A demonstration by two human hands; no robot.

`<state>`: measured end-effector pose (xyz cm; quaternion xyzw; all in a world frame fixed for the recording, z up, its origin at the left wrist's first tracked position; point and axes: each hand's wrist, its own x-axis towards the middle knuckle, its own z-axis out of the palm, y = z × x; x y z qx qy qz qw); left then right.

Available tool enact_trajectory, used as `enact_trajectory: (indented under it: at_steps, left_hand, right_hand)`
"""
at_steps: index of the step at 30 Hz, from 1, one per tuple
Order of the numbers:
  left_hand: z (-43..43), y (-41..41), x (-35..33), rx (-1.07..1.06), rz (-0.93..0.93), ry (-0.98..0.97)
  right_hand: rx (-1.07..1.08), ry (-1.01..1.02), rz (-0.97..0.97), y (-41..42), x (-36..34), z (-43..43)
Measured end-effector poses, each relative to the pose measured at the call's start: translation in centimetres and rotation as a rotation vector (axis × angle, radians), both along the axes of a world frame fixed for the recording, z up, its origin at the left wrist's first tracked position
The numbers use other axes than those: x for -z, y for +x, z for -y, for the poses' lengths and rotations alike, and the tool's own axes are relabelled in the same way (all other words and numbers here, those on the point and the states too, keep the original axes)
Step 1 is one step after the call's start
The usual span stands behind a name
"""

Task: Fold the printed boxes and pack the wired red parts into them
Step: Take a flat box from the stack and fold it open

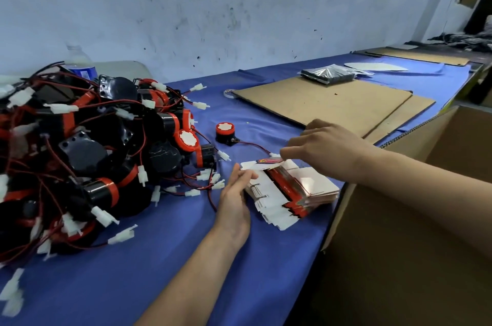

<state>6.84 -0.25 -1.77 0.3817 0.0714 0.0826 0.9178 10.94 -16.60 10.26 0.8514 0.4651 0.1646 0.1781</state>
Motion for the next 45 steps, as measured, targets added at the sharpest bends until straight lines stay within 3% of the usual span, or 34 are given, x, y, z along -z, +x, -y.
enact_trajectory:
  at_steps: [4, 9, 11, 14, 16, 18, 21, 25, 27, 30, 35, 39, 45]
  left_hand:
    - [-0.3, -0.3, -1.0, 0.046, 0.043, -0.016]
    - [-0.9, 0.1, -0.4, -0.046, -0.101, -0.105]
    - [-1.2, 0.5, -0.2, -0.080, -0.141, -0.164]
    - [-1.2, 0.6, -0.1, -0.091, -0.152, -0.175]
    - [-1.0, 0.6, 0.1, -0.127, -0.150, -0.012]
    - [-0.6, 0.2, -0.3, -0.182, -0.128, 0.231]
    - [-1.1, -1.1, -2.2, -0.188, -0.069, 0.394]
    - [-4.6, -6.2, -5.3, 0.019, 0.044, 0.211]
    - [-6.8, -9.1, -6.2, -0.013, 0.151, 0.237]
    - [-9.3, -12.0, -6.0, -0.005, 0.170, 0.274]
    - [-13.8, -14.1, -2.5, -0.136, 0.102, 0.292]
    - [-15.8, -15.0, -0.7, -0.196, 0.058, 0.454]
    - [-16.4, -15.4, -0.6, -0.231, 0.120, 0.607]
  right_hand:
    - [0.021, -0.079, 0.059, 0.1, 0.5, -0.3]
    - [0.081, 0.041, -0.191, -0.5, -2.0, -0.2]
    - [0.057, 0.245, -0.372, -0.7, -4.2, 0.4]
    - [-0.018, 0.765, -0.661, -1.5, -7.8, 1.5]
    - [-0.082, 1.130, -0.877, -1.7, -9.3, 1.7]
    - [-0.095, 1.325, -1.025, -1.7, -9.3, 1.0]
    - [-0.029, 1.370, -1.188, -2.7, -8.0, -0.8]
    - [0.069, 1.433, -1.261, -4.0, -6.4, -2.9]
    - [0.125, 1.419, -1.221, -4.7, -5.4, -4.7]
    - [0.175, 1.490, -1.280, -6.8, -2.6, -9.8]
    - [0.063, 1.605, -1.317, -10.8, 4.6, -18.3]
    - [-0.088, 1.651, -1.363, -11.1, 7.4, -21.0]
    - [-0.205, 1.449, -1.343, -9.5, 8.0, -20.9]
